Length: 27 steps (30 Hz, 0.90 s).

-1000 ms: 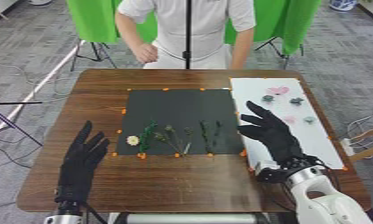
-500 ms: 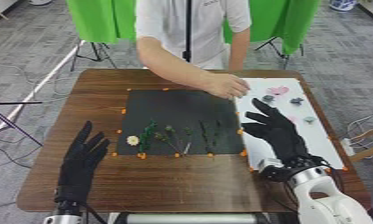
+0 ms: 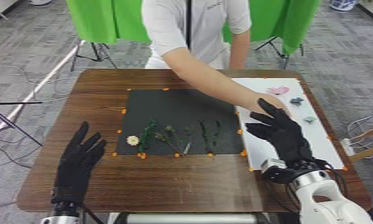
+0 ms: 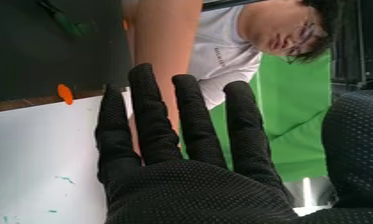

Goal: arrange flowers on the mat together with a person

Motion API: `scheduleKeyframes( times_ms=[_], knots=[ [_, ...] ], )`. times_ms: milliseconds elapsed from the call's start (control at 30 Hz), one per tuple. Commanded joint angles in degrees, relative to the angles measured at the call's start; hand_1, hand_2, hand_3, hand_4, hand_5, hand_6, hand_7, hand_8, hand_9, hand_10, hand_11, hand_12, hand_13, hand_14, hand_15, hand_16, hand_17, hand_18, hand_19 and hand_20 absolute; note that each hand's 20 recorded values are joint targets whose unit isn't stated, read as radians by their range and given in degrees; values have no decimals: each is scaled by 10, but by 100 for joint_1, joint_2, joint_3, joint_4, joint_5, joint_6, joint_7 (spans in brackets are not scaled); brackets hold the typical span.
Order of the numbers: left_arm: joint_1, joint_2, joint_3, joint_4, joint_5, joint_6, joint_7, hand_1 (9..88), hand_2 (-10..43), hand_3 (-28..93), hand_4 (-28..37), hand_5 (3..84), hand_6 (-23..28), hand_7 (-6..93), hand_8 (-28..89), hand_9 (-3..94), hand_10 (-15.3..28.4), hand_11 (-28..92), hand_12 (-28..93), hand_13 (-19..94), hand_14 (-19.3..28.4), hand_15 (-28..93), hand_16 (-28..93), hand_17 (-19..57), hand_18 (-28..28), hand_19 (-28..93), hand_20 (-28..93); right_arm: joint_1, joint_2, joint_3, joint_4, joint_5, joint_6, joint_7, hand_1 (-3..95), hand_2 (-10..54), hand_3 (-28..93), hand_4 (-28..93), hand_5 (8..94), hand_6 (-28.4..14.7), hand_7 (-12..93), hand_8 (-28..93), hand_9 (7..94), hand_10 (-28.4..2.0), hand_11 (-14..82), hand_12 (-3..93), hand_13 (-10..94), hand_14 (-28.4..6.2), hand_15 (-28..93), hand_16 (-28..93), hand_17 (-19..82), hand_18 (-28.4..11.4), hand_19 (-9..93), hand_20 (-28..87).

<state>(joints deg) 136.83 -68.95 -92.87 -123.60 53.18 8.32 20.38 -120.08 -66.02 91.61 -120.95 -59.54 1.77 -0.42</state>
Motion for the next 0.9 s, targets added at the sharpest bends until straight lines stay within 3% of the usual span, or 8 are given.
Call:
scheduleKeyframes(
  times_ms=[33,433,533,900],
  knots=[
    [31,-17,-54,28,101,-2,-17,192,36,767,-283,236,-26,112,-97,273,124,86,129,211,175,170,5,-115,231,425,65,-28,-43,-13,-77,-69,-36,-54,158,115,647,-277,340,37,98,-90,390,-148,69,175,327,-189,220,244,43,-226,379,244],
    [20,-9,-35,55,120,-45,-100,192,35,766,-283,235,-26,110,-96,274,124,85,129,211,176,169,4,-114,233,425,66,-3,53,34,-54,-70,-113,-14,159,114,648,-275,344,38,100,-91,397,-149,72,175,332,-188,223,243,44,-226,378,244],
    [36,16,-18,47,110,-15,-46,192,35,766,-283,235,-26,109,-95,274,124,84,129,211,176,168,4,-115,232,422,64,18,44,28,-51,-95,-154,-1,160,113,647,-275,345,38,100,-91,396,-148,72,174,332,-188,223,242,44,-226,378,244],
    [13,25,10,61,91,-13,-42,191,34,768,-283,232,-25,110,-94,274,124,84,130,211,176,169,5,-115,231,420,61,14,30,37,-47,-98,-189,30,155,114,654,-276,344,38,105,-93,394,-148,76,173,330,-189,229,239,39,-228,383,245]
  ],
)
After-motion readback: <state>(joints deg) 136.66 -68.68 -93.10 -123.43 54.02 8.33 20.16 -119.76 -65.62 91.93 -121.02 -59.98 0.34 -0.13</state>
